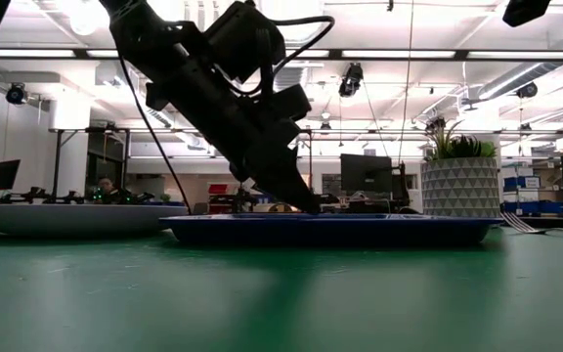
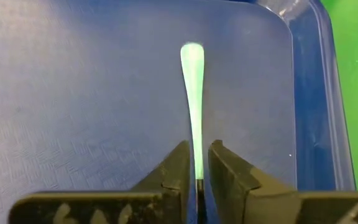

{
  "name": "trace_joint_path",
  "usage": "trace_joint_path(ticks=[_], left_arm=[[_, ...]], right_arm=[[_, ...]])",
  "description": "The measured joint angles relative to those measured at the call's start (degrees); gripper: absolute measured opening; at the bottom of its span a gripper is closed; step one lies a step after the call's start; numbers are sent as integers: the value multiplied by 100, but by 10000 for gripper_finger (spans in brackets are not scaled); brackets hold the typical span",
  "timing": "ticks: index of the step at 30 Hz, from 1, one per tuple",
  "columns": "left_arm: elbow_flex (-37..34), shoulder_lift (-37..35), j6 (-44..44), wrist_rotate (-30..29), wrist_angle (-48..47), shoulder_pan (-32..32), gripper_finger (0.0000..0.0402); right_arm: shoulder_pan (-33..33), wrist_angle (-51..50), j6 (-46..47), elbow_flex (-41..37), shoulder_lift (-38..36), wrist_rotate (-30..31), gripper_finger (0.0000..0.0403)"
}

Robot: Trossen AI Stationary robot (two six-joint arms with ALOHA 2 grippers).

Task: Pick and place plate/cup/fork/spoon on tray
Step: Put the green spoon on the blue serving tray

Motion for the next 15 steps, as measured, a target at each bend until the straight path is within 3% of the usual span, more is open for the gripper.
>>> trace_joint_path(ticks=[6,15], left_arm=[[27,0,5,-66,0,0,65],[83,-50,5,146,-12,-71,68]], right_arm=[[1,-10,2,-4,2,0,9],[-1,-15,0,-4,2,0,9]])
